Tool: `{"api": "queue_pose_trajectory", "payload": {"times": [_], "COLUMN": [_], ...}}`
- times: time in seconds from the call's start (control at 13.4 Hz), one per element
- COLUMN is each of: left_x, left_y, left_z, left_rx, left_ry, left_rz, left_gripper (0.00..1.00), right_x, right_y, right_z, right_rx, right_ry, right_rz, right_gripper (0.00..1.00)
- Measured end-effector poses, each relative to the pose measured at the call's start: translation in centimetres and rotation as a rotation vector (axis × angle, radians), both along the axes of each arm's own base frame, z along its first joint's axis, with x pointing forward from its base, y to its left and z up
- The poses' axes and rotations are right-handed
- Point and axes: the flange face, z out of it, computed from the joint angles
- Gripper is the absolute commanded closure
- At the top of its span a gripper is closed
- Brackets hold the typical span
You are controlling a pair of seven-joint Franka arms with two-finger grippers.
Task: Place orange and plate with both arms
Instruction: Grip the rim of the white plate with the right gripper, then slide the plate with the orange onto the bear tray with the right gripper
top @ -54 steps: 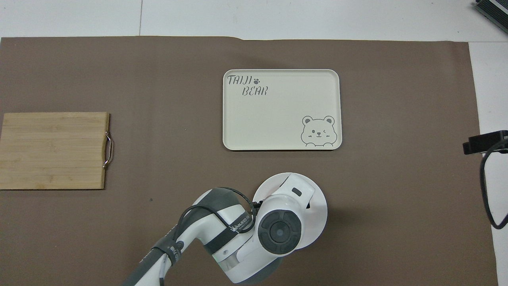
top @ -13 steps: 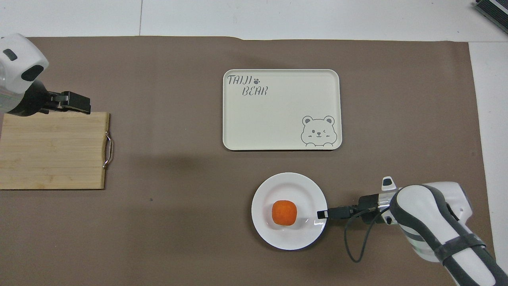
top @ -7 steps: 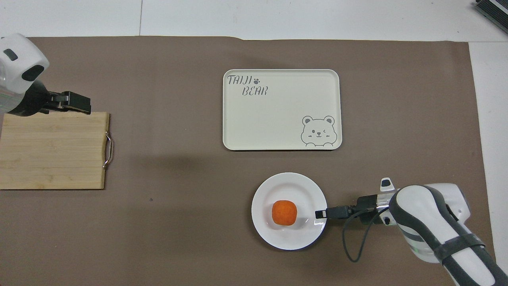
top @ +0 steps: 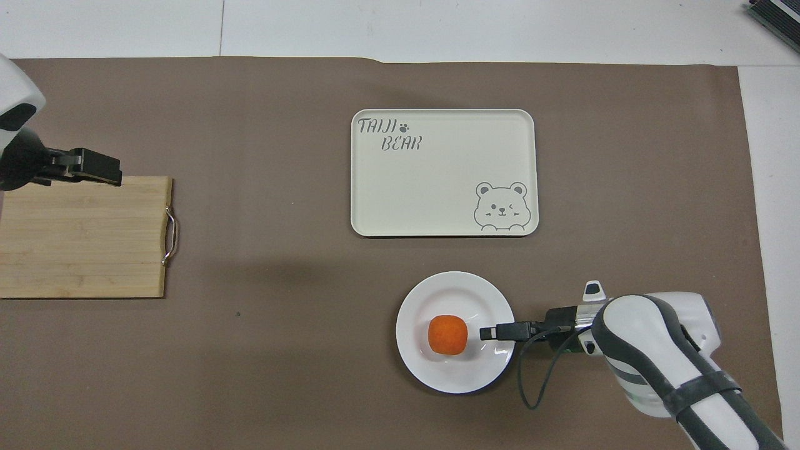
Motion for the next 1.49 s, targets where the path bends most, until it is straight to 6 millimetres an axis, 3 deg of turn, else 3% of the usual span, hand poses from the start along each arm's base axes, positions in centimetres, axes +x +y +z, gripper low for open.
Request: {"api": "queue_pose_trajectory", "payload": {"times": [0.07, 0.15, 0.22, 0.3, 1.12, 1.49], "left_x": [-0.6, -0.8, -0.8, -0.8, -0.8, -0.8], "left_y": [0.1, 0.2, 0.2, 0.1, 0.5, 0.5], "left_z": [0.7, 1.0, 0.9, 0.9, 0.9, 0.9], "left_rx": [0.001, 0.002, 0.002, 0.002, 0.002, 0.002], "left_ry": [0.004, 0.004, 0.005, 0.006, 0.006, 0.006], "left_rz": [-0.009, -0.011, -0.011, -0.013, -0.006, -0.006], "left_gripper": [0.0, 0.0, 0.0, 0.0, 0.0, 0.0], "right_x": [0.0, 0.0, 0.0, 0.0, 0.5, 3.1], "right_y": [0.0, -0.1, -0.1, -0.1, -0.1, -1.5], "right_z": [0.0, 0.0, -0.1, -0.1, 0.3, 1.1], "right_rx": [-0.001, -0.001, -0.002, -0.004, -0.01, 0.045], "right_ry": [0.0, 0.0, 0.001, 0.009, 0.019, -0.023], "right_rz": [-0.001, -0.002, -0.004, -0.01, -0.047, -0.07], "right_gripper": [0.45, 0.7, 0.91, 1.0, 1.0, 1.0]}}
